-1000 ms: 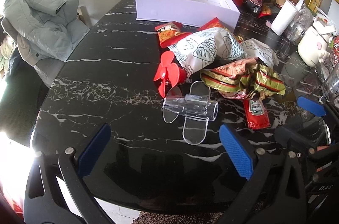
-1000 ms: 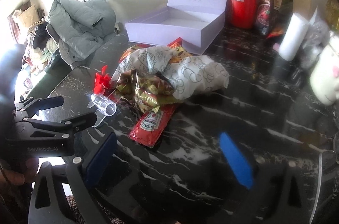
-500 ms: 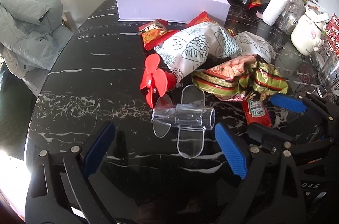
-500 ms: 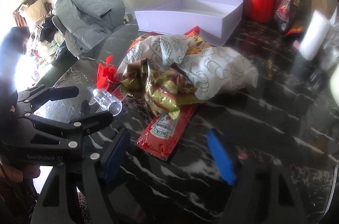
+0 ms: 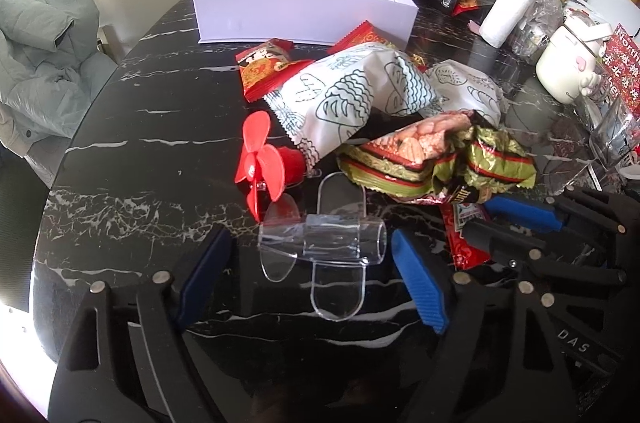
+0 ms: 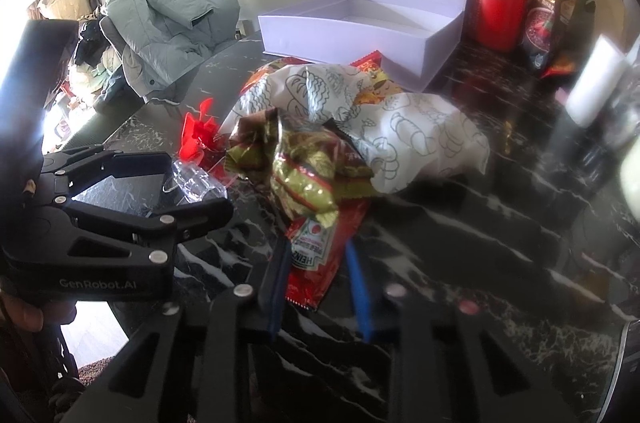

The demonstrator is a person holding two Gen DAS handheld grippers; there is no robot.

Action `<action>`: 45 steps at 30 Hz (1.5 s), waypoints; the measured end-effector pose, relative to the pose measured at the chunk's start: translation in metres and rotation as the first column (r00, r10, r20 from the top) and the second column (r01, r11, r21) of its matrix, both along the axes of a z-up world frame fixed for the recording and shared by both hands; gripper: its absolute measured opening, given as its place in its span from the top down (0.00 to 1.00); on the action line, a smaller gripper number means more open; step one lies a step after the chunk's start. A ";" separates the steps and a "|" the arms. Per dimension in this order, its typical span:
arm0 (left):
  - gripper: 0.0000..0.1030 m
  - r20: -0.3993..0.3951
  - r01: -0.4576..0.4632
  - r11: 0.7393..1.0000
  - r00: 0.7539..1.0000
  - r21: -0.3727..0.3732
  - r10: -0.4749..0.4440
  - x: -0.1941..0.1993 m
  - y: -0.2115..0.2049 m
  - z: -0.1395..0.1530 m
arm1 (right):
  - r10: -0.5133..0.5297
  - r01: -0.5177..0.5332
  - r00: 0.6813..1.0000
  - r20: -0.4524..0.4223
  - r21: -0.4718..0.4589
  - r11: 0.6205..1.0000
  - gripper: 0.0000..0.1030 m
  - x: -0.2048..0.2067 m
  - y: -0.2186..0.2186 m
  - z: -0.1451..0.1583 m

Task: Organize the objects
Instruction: 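Grasp the clear airplane toy with the left gripper while the right gripper grasps the red ketchup packet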

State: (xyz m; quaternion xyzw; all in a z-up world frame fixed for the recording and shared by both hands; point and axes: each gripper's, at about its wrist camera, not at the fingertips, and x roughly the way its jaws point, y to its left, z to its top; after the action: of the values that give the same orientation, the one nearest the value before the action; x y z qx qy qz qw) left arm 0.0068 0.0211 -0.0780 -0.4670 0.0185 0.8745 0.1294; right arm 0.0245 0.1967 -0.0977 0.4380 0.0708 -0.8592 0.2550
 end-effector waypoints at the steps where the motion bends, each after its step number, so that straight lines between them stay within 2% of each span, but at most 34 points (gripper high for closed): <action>1: 0.27 -0.002 0.000 1.000 1.000 0.004 0.000 0.000 0.000 0.000 | 0.001 -0.001 1.000 0.002 -0.001 1.000 0.78 0.000 0.001 0.000; 3: 0.37 -0.007 0.001 1.000 1.000 0.017 -0.001 0.001 -0.002 0.002 | 0.000 0.000 1.000 0.009 -0.008 1.000 0.79 0.000 0.004 0.000; 5: 0.42 -0.009 0.005 0.999 1.000 0.032 -0.005 0.002 -0.002 0.002 | 0.000 0.000 1.000 0.014 -0.012 1.000 0.80 0.001 0.006 0.000; 16: 0.43 0.009 0.031 0.994 0.999 0.103 -0.032 0.011 -0.002 0.006 | -0.028 0.028 0.999 0.018 -0.004 1.000 0.83 0.007 0.026 0.004; 17: 0.43 0.008 0.033 0.994 0.999 0.102 -0.034 0.012 -0.002 0.007 | -0.029 0.029 0.999 0.016 -0.009 1.000 0.80 0.008 0.027 0.004; 19: 0.43 0.006 0.032 0.995 0.999 0.093 -0.033 0.014 -0.001 0.008 | -0.022 0.022 1.000 0.013 -0.033 0.999 0.65 0.009 0.026 0.006; 21: 0.43 0.003 0.030 0.996 1.000 0.080 -0.030 0.014 -0.001 0.008 | -0.011 0.011 1.000 -0.003 -0.049 0.999 0.28 0.011 0.023 0.008; 22: 0.43 0.001 0.027 0.997 1.000 0.073 -0.027 0.015 0.000 0.008 | -0.004 0.003 1.000 -0.015 -0.053 0.999 0.25 0.012 0.020 0.009; 25: 0.43 -0.003 0.015 0.998 1.000 0.059 -0.015 0.016 -0.003 0.009 | 0.004 -0.006 0.999 -0.041 -0.043 0.999 0.25 0.011 0.011 0.012; 29: 0.43 -0.011 0.000 0.999 1.000 0.042 0.000 0.016 -0.008 0.009 | -0.016 0.016 1.000 0.006 -0.023 1.000 0.25 0.003 0.004 0.004; 30: 0.43 -0.012 -0.003 0.999 1.000 0.036 0.003 0.016 -0.009 0.009 | -0.025 0.026 0.999 0.020 -0.007 1.000 0.27 0.001 0.003 -0.001; 31: 0.43 -0.013 -0.008 1.000 1.000 0.026 0.008 0.016 -0.010 0.009 | -0.032 0.032 0.999 -0.012 0.016 0.999 0.31 0.003 0.002 0.000; 33: 0.43 -0.016 -0.013 1.000 1.000 0.006 0.013 0.016 -0.011 0.007 | -0.042 0.047 0.997 -0.058 0.091 0.995 0.59 0.006 -0.001 -0.001; 34: 0.43 -0.016 -0.015 1.000 1.000 0.000 0.015 0.016 -0.012 0.006 | -0.041 0.046 0.997 -0.066 0.085 0.995 0.65 0.007 -0.001 0.000; 36: 0.43 -0.006 -0.016 1.000 1.000 0.018 0.016 0.015 -0.014 0.006 | -0.045 0.050 0.997 -0.066 0.083 0.995 0.68 0.007 0.002 0.000; 39: 0.43 -0.004 -0.015 1.000 1.000 0.019 0.015 0.015 -0.013 0.006 | -0.042 0.048 0.997 -0.068 0.089 0.995 0.79 0.009 0.004 0.001; 45: 0.43 -0.001 -0.004 0.999 1.000 0.039 0.005 0.016 -0.008 0.009 | -0.023 0.024 0.999 -0.029 0.042 0.999 0.83 0.011 0.013 0.002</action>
State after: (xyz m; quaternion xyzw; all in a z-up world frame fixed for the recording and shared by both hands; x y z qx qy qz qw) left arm 0.0230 0.0135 -0.0688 -0.4641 0.0007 0.8752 0.1364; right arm 0.0359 0.2101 -0.0954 0.4317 0.0874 -0.8665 0.2347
